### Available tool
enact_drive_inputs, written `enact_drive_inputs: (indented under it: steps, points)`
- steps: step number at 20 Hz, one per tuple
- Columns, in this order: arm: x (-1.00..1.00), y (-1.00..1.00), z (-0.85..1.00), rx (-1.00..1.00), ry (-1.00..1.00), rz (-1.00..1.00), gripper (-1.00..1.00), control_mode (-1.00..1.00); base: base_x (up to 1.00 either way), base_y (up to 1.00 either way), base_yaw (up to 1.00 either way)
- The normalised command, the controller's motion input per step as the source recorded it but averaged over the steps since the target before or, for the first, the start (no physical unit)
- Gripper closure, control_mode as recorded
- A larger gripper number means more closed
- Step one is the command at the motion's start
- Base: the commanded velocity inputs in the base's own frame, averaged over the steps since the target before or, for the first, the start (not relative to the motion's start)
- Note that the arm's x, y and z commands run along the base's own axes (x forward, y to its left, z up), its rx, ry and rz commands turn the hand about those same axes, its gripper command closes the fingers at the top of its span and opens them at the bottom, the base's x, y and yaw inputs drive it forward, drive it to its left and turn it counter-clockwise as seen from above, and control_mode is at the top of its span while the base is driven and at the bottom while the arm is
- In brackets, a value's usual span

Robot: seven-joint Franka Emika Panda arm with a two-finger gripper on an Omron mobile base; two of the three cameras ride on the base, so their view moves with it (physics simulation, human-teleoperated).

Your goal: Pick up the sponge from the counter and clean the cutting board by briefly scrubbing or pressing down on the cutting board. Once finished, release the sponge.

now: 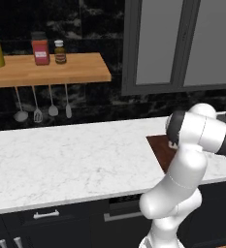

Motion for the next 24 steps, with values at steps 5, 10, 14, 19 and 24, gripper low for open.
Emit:
enact_drive_inputs:
  steps: [5,10,14,19,24]
  points:
    - [0.37,0.00,0.28,0.00,0.00,-0.01,1.00,-1.00,0.00,0.00,0.00]
    - [0.11,-0.01,-0.12,0.00,0.00,0.00,1.00,-1.00,0.00,0.00,0.00]
    - [0.00,0.00,-0.51,0.00,0.00,0.00,1.00,-1.00,0.00,0.00,0.00]
    - [0.01,0.00,-0.04,0.00,-0.06,0.00,1.00,-1.00,0.00,0.00,0.00]
    - [0.18,-0.01,0.31,0.00,-0.04,0.00,1.00,-1.00,0.00,0.00,0.00]
